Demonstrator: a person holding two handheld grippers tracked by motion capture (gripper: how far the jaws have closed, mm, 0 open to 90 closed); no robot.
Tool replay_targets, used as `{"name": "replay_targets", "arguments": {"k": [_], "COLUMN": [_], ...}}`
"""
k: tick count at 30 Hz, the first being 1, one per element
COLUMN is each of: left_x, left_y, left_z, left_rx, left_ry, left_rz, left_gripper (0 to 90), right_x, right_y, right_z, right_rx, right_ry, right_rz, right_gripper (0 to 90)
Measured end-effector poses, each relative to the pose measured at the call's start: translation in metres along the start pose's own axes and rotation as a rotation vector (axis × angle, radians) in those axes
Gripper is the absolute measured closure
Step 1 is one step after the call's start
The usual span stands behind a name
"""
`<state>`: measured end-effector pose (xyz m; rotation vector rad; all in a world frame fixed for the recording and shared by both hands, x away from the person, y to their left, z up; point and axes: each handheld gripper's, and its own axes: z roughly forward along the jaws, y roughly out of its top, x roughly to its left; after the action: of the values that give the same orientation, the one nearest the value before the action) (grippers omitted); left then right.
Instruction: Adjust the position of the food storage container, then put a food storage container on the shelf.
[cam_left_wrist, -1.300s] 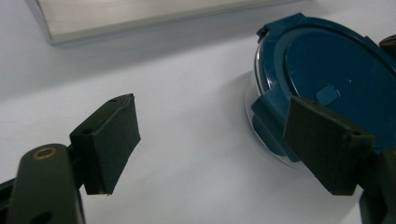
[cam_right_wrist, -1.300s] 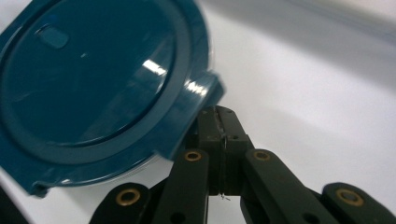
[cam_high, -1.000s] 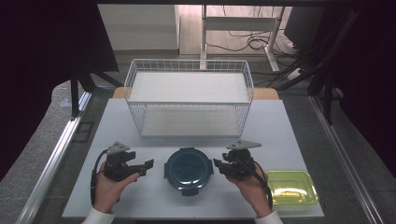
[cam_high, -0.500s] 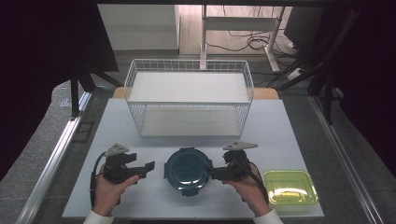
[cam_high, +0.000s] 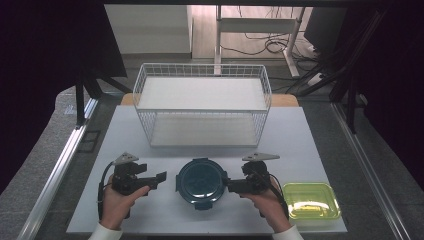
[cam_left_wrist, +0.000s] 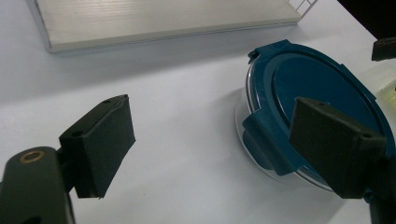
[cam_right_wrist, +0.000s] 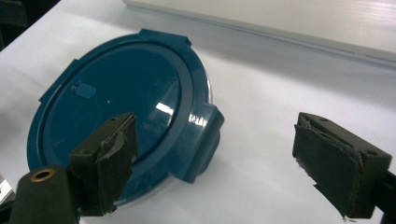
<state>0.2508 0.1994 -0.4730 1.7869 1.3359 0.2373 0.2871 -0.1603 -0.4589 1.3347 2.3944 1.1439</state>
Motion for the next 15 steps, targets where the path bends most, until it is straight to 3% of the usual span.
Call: {"name": "replay_targets", "arguments": {"k": [4,7,15], "left_x": [-0.001,0.000,-0.003], "left_y": [0.000,0.000,-0.003], "left_z": [0.002,0.002,0.013], "left_rx": [0.006,0.000,0.024], "left_ry": [-0.015,-0.034,-0.141], "left_rz": [-0.002,-0.027,-0.112], "left_gripper": [13.2,12.4,7.9], "right_x": [-0.003,-0.002,-0.001], "right_y": [0.001,0.001,0.000], "right_z": [-0.002,-0.002,0.005], "right_rx": [-0.010,-0.012,0.013], "right_ry": [0.003,0.019,0.080], "right_rz": [0.036,0.039,0.056], "right_gripper": [13.0,13.0,12.8]}}
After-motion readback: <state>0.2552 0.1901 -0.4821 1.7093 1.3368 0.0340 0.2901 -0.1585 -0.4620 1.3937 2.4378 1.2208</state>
